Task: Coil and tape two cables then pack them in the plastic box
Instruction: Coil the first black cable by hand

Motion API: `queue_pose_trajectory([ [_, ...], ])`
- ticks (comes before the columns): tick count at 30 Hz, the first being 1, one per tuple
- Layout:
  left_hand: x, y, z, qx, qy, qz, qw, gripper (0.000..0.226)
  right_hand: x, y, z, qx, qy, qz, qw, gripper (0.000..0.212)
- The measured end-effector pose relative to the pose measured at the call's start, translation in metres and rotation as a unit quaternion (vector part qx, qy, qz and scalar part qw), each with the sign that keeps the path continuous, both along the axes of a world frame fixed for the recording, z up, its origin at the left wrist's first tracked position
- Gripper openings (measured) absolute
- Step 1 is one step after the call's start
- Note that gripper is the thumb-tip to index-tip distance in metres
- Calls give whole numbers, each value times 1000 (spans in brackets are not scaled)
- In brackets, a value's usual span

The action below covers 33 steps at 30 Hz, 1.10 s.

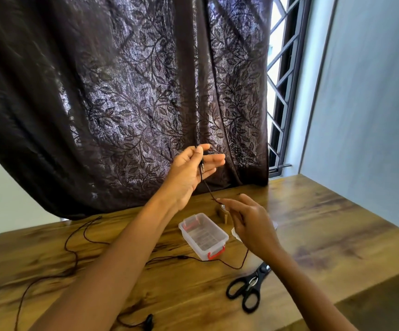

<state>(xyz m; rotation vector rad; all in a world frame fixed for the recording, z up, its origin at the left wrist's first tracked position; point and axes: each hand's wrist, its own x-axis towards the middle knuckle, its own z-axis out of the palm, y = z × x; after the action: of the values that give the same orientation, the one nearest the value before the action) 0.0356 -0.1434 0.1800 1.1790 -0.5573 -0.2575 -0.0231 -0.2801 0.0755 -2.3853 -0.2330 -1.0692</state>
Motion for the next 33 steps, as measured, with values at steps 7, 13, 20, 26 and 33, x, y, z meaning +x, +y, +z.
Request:
queue_pose_trajectory([
  [7,1,-5,-7,91,-62,25,994,23,-9,2,56,-202,-125,-42,971,17],
  [13,-9,-3,-4,190,-108,-46,975,22,-6,-4,100,-163,-141,3,976,24],
  [20,-3,7,4,191,-92,-112,971,36,6,-27,122,-46,-130,17,990,39],
  [26,0,16,6,88,28,-239,967,34,19,-45,115,110,-149,-15,982,47],
  [33,2,11,17,-63,81,-181,978,24,32,-43,71,260,-37,91,961,50],
])
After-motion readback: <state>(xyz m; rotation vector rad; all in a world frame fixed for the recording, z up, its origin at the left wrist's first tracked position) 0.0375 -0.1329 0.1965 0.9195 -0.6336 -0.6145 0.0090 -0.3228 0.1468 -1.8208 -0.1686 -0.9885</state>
